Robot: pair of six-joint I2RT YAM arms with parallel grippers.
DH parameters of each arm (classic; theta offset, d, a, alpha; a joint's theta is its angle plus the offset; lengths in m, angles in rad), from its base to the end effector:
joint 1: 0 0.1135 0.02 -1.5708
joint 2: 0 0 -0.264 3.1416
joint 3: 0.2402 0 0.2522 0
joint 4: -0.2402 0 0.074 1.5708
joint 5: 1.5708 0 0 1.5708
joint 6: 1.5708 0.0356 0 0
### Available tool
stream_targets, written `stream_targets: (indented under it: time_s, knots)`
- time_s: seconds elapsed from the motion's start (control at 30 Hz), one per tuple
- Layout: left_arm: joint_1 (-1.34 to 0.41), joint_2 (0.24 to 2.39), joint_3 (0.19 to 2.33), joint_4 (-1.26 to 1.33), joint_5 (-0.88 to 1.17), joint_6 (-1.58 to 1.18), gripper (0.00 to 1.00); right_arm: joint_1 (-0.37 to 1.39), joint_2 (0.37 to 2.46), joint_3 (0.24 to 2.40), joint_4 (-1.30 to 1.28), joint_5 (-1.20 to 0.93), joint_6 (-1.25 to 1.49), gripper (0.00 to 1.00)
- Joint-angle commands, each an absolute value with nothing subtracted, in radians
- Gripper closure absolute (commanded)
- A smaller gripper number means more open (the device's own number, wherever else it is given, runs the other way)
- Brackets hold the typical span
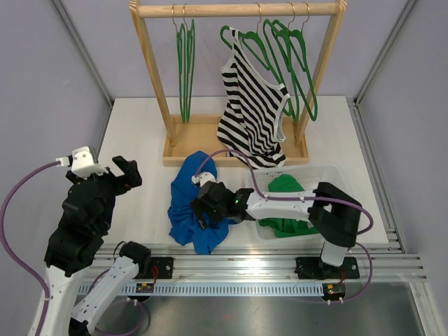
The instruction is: Remove the tank top from the hanger
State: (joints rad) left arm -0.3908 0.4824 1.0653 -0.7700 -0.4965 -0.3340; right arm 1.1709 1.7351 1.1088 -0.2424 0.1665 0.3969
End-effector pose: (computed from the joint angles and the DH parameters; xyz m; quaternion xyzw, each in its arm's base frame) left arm 0.0629 -0.0076 0.4013 -0.1355 0.7506 -0.0423 0.6453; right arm 0.1484 0.3360 0.1957 -0.3267 0.8774 0.1867 0.2978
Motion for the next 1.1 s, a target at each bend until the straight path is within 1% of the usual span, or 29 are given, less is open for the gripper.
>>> stream_targets:
  time_s: [0.0, 0.07, 0.1, 0.13, 0.17, 0.2, 0.23, 0.27, 0.33, 0.43, 0.57, 0.73, 0.9, 1.07]
  knots:
    - [-0.391, 0.500, 1.009, -0.666, -0.552, -0.302, 0.01, 1.187, 1.839, 1.192, -0.184, 0.207, 0.404, 0.00]
    - [-0.391, 0.509, 1.003, -0.666, -0.545, -0.296, 0.01, 1.190, 1.894, 1.222, -0.219, 0.234, 0.388, 0.00]
    - [-0.391, 0.514, 1.002, -0.666, -0.538, -0.290, 0.01, 1.193, 1.937, 1.245, -0.230, 0.232, 0.381, 0.11]
    - [-0.391, 0.520, 0.997, -0.663, -0.532, -0.288, 0.01, 1.195, 1.953, 1.255, -0.251, 0.219, 0.368, 0.19]
    - [-0.391, 0.525, 0.994, -0.661, -0.523, -0.285, 0.01, 1.196, 1.962, 1.262, -0.256, 0.227, 0.367, 0.30]
    - [-0.391, 0.526, 0.991, -0.658, -0.508, -0.279, 0.01, 1.201, 1.957, 1.264, -0.253, 0.229, 0.365, 0.63]
    - [-0.390, 0.526, 0.989, -0.658, -0.505, -0.278, 0.01, 1.206, 1.948, 1.261, -0.244, 0.226, 0.359, 0.78]
    - [-0.390, 0.523, 0.983, -0.655, -0.503, -0.276, 0.01, 1.207, 1.913, 1.256, -0.242, 0.227, 0.356, 1.00]
    - [-0.390, 0.515, 0.977, -0.653, -0.500, -0.272, 0.01, 1.209, 1.863, 1.241, -0.238, 0.233, 0.351, 1.00]
    - [-0.390, 0.496, 0.965, -0.643, -0.500, -0.265, 0.01, 1.209, 1.725, 1.223, -0.245, 0.245, 0.341, 1.00]
    - [-0.390, 0.477, 0.954, -0.632, -0.497, -0.264, 0.01, 1.210, 1.501, 1.227, -0.316, 0.334, 0.325, 1.00]
    - [-0.388, 0.479, 0.950, -0.630, -0.497, -0.264, 0.01, 1.209, 1.301, 1.249, -0.425, 0.425, 0.302, 1.00]
    - [-0.388, 0.477, 0.948, -0.627, -0.503, -0.268, 0.01, 1.210, 1.158, 1.288, -0.538, 0.505, 0.298, 1.00]
    - [-0.388, 0.474, 0.946, -0.624, -0.509, -0.273, 0.01, 1.210, 1.016, 1.336, -0.707, 0.647, 0.314, 1.00]
